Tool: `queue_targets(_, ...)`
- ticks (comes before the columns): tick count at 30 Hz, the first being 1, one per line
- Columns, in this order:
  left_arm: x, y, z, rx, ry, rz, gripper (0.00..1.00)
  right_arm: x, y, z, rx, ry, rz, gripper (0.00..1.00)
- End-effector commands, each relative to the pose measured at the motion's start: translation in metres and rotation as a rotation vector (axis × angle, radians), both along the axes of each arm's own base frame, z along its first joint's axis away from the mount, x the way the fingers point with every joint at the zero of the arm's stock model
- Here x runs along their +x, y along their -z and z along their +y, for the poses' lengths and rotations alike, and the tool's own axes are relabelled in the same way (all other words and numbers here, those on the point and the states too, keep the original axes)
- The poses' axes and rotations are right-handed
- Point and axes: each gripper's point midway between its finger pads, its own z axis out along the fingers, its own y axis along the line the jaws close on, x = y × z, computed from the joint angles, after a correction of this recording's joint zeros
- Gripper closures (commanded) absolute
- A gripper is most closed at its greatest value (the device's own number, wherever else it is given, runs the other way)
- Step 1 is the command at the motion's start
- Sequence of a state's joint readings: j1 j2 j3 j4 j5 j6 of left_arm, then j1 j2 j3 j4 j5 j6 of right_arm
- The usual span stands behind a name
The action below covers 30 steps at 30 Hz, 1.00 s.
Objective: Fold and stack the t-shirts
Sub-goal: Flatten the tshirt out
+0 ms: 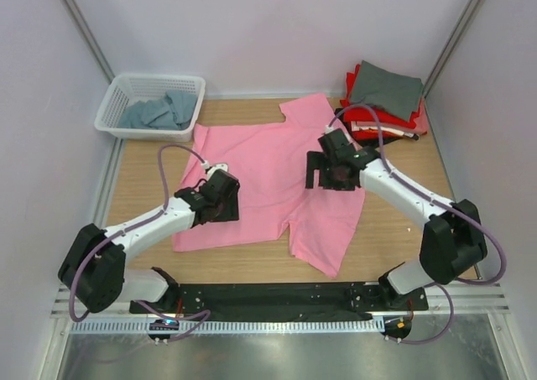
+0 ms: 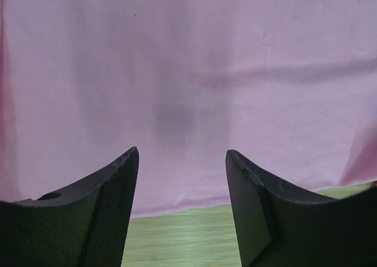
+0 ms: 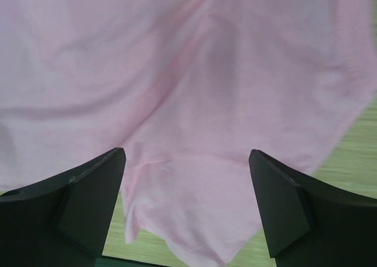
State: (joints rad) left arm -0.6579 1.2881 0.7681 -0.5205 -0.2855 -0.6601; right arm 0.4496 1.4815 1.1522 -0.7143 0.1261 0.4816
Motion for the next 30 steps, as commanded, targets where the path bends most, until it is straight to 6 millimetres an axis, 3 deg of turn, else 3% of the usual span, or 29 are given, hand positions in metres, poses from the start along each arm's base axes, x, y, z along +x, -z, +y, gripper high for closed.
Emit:
queue_targets(1, 0.026, -0.003, -0.026, -0.093, -0.019, -0.050, 0.39, -0.003, 0.036, 0.045, 0.083, -0.076, 0.017, 0.07)
queue_targets(3, 0.033, -0.002, -0.031, -0.094, -0.019, -0.051, 0.40, 0.005, 0.048, 0.047, 0.067, -0.075, 0.010, 0.08)
queue_targets(6, 0.047, -0.007, -0.041, -0.098, -0.011, -0.067, 0.40, 0.025, 0.066, 0.036, -0.043, -0.029, 0.013, 0.08)
queue_targets(8, 0.058, -0.013, -0.047, -0.094, -0.005, -0.083, 0.40, 0.027, 0.078, 0.023, -0.131, -0.003, 0.044, 0.08)
queue_targets(9, 0.060, -0.005, -0.048, -0.077, -0.004, -0.069, 0.40, 0.030, 0.081, 0.021, -0.157, 0.007, 0.051, 0.08)
queue_targets(11, 0.066, -0.005, -0.052, -0.066, 0.003, -0.065, 0.40, 0.021, 0.100, 0.009, -0.225, 0.016, 0.112, 0.08)
queue_targets(14, 0.068, 0.014, -0.058, -0.056, 0.012, -0.018, 0.41, -0.001, 0.123, -0.006, -0.265, 0.038, 0.184, 0.07)
queue_targets(16, 0.066, 0.015, -0.061, -0.071, 0.018, -0.003, 0.43, -0.028, 0.139, -0.023, -0.304, 0.057, 0.245, 0.09)
queue_targets(21, 0.055, 0.005, -0.061, -0.120, 0.010, -0.011, 0.43, -0.072, 0.127, -0.056, -0.304, 0.154, 0.249, 0.04)
queue_targets(23, 0.052, -0.008, -0.060, -0.141, 0.009, -0.031, 0.43, -0.078, 0.120, -0.049, -0.244, 0.146, 0.247, 0.04)
queue_targets(26, 0.046, -0.023, -0.058, -0.156, 0.015, -0.044, 0.43, -0.077, 0.101, -0.058, -0.274, 0.198, 0.228, 0.04)
queue_targets(30, 0.060, -0.042, -0.040, -0.029, 0.028, -0.112, 0.39, -0.077, 0.079, -0.074, -0.347, 0.223, 0.190, 0.03)
